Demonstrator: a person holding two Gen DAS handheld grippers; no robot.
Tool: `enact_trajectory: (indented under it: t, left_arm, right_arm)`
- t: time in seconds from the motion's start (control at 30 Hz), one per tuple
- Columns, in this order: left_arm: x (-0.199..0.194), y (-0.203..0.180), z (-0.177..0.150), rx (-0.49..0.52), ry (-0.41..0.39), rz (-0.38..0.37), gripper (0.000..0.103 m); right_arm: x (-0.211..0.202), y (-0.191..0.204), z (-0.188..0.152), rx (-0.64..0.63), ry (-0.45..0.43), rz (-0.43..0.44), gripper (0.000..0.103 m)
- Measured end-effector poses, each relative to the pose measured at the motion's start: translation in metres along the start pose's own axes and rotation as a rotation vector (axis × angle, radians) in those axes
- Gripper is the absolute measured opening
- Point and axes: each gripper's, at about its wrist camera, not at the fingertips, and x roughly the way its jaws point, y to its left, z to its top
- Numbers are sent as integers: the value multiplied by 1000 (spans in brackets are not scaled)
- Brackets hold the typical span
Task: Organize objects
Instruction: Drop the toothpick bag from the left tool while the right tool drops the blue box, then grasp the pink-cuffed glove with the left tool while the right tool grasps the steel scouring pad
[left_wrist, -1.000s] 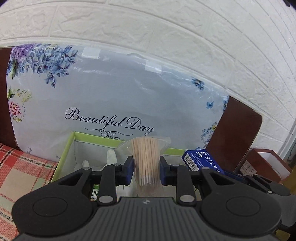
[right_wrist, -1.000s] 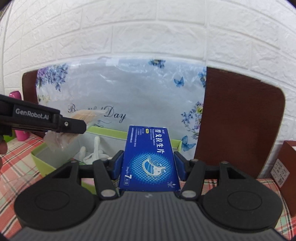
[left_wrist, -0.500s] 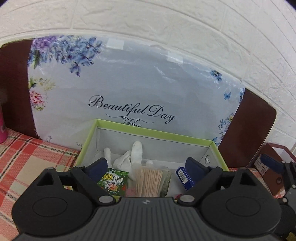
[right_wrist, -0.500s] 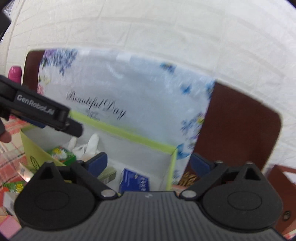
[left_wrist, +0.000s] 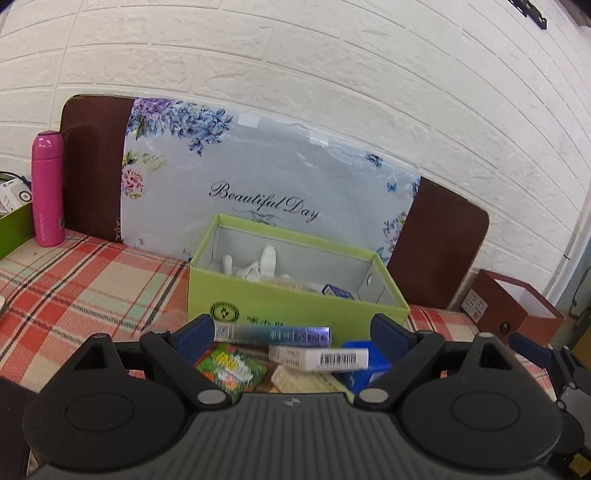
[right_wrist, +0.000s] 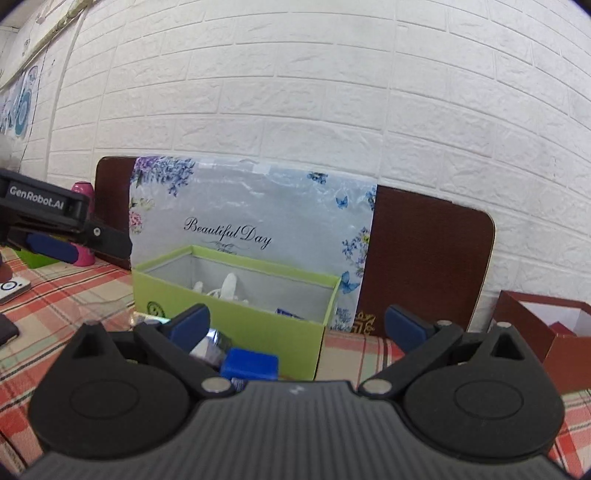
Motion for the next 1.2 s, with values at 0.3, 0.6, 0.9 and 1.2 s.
enact_trajectory:
  t: [0.3,0.6,0.9,1.2]
  left_arm:
    - [-16,18,-67,-54,130,43,94]
    - [-18,28,-93,-79,217,45,94]
    - [-6,-5,-94,-23,211,-75,94]
    - [21,3,-90,-26,229,-45,94]
  right_arm:
    - [-33,6,-54,55,151,23,103]
    - [-42,4,-86,130,270,47,94]
    - [-36,-10,-82,94,238,54,83]
    - [-16,7,-82,63,285,187,48]
